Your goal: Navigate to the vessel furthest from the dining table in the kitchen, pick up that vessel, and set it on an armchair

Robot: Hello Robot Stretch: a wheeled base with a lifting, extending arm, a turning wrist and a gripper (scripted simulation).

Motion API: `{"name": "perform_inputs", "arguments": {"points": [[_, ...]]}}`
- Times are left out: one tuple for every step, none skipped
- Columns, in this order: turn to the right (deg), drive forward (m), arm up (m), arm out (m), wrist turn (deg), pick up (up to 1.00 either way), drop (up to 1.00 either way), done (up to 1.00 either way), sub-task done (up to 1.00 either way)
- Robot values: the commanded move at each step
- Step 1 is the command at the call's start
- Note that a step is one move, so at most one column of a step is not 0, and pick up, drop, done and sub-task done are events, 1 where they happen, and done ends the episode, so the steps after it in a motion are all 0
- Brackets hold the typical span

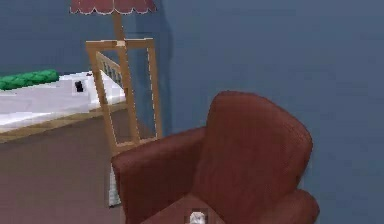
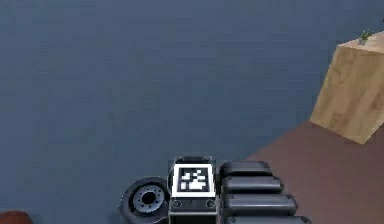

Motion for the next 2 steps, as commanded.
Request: {"name": "perform_inputs", "arguments": {"points": [[-45.0, 0.00, 0.00, 0.00, 0.0, 0.00, 0.00, 0.00, 0.00], [-21.0, 0.00, 0.00, 0.00, 0.0, 0.00, 0.00, 0.00, 0.00]]}}
